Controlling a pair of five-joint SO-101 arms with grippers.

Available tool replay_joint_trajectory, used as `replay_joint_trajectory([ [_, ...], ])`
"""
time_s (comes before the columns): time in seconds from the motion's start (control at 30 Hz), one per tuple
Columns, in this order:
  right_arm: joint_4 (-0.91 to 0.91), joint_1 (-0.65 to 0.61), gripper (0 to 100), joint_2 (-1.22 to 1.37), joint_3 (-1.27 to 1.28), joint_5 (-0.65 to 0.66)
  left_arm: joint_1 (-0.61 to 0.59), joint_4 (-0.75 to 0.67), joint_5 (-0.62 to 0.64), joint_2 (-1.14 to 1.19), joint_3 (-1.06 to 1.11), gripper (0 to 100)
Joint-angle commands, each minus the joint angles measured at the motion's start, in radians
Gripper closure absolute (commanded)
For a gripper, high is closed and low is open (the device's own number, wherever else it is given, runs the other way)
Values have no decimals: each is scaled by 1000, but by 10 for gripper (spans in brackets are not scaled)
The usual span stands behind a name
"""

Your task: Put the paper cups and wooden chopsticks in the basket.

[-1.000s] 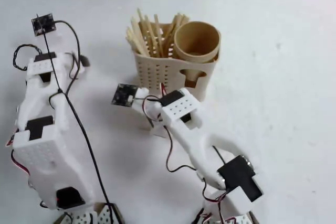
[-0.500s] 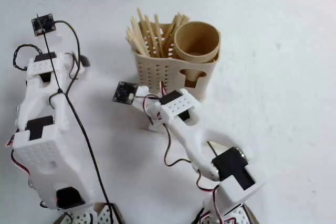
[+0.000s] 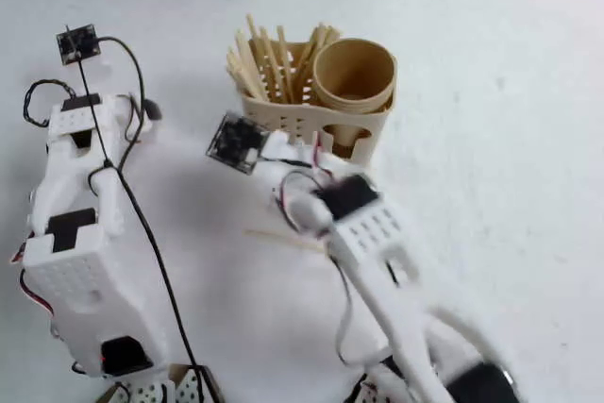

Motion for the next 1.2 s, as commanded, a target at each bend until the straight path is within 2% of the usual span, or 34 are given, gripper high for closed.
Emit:
replay_joint_trajectory([
  [0.0, 30, -25, 984, -237, -112, -75, 8, -2, -12, -4, -41, 725],
  [0.2, 7, -21, 984, -220, -416, -213, 10, -2, -12, -4, -41, 725],
  [0.37, -229, -21, 983, -76, -563, -282, 8, 0, -12, -4, -41, 725],
  [0.5, -463, 4, 983, 28, -563, -284, 7, 0, -12, -4, -41, 725],
  [0.8, -687, 70, 983, 96, -399, -292, 7, 0, -11, -4, -41, 725],
  [0.97, -702, 70, 976, 96, -350, -292, 7, 0, -11, -4, -41, 725],
  [1.17, -665, 70, 843, 94, -354, -292, 7, 0, -11, -4, -41, 725],
])
